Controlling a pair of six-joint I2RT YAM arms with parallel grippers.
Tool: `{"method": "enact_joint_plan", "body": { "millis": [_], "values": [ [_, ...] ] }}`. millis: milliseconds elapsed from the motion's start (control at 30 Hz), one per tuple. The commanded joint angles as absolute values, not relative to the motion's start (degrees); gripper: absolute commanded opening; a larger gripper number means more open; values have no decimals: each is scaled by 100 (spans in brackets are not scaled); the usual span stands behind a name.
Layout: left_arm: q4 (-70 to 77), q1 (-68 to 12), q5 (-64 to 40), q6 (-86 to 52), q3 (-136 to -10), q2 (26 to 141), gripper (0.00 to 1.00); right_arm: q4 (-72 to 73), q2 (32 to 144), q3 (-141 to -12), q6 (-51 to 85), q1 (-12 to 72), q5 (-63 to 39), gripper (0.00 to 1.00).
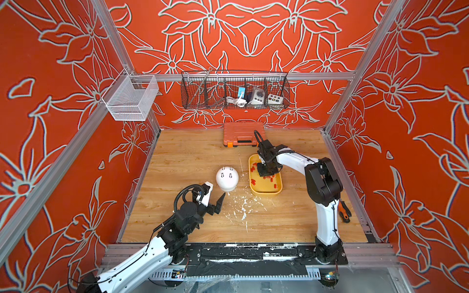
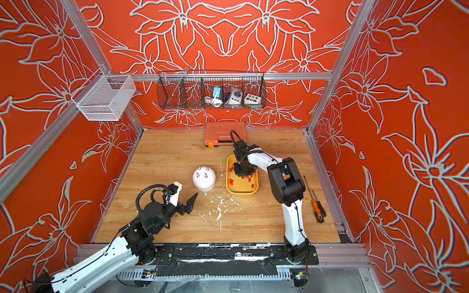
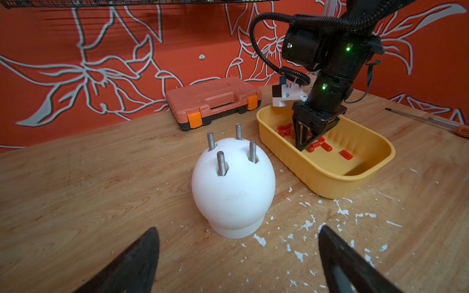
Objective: Cover the protruding screws with screw protection sleeves
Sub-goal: Pick up the screw protection sleeve from the storage box.
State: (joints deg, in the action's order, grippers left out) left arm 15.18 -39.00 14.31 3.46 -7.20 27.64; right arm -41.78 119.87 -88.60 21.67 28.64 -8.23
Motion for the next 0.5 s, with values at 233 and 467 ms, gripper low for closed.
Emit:
{"method": "enact_joint_plan", "body": {
  "millis": [233, 467],
  "values": [
    [1635, -3920, 1415, 422, -826, 2742, 95, -4274, 12209, -9033, 2184, 2948, -821, 29],
    [1619, -3920, 1415, 422, -835, 2741, 95, -4268, 12221, -9070, 2180, 2960, -795, 26]
  ]
}}
